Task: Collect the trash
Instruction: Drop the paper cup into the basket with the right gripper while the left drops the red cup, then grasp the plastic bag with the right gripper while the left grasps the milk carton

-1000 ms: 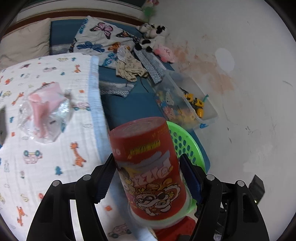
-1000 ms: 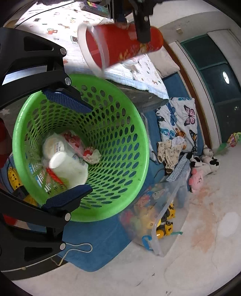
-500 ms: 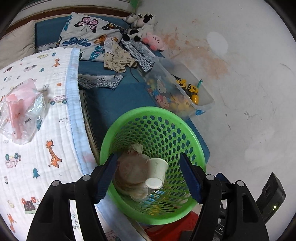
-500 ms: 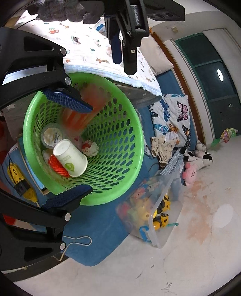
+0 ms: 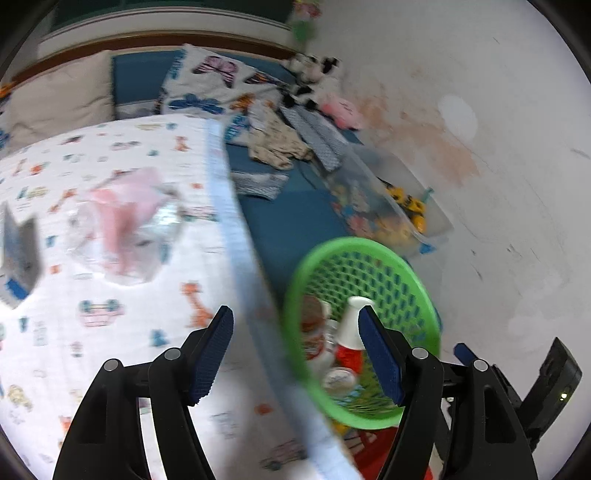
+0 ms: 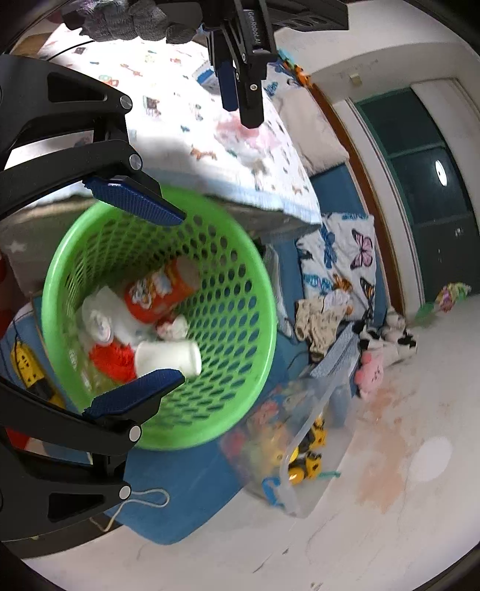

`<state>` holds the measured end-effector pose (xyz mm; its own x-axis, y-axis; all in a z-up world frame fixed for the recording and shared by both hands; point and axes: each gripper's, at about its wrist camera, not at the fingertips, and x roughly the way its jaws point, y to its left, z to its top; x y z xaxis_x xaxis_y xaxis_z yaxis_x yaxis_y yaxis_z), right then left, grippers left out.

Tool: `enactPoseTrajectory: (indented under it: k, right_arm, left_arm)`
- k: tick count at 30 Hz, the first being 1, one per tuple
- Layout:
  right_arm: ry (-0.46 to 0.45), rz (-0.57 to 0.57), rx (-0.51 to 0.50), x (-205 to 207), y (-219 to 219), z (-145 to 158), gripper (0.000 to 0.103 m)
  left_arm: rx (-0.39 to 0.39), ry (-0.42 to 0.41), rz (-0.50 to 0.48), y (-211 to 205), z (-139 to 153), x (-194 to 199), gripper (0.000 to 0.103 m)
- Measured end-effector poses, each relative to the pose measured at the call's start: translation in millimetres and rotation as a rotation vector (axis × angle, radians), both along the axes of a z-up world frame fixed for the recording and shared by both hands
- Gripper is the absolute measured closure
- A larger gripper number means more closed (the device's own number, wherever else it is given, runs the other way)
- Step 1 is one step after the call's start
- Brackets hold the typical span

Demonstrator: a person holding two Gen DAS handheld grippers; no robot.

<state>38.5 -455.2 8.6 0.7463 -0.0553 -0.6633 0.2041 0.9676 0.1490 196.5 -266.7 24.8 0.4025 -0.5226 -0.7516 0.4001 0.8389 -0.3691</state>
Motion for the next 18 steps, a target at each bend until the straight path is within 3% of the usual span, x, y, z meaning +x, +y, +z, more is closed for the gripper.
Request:
enactPoseTrajectory:
  k: [10, 18]
  right_arm:
    - [-0.009, 0.121, -0.016, 42, 45, 12, 0.023]
    - [0.001, 0.206, -0.009, 75, 78, 14, 0.023]
  left_arm:
    - [0.076, -0.054, 0.224, 87, 7, 20, 0.035]
    - [0.140, -0.087, 0.446, 156, 17, 43, 0.028]
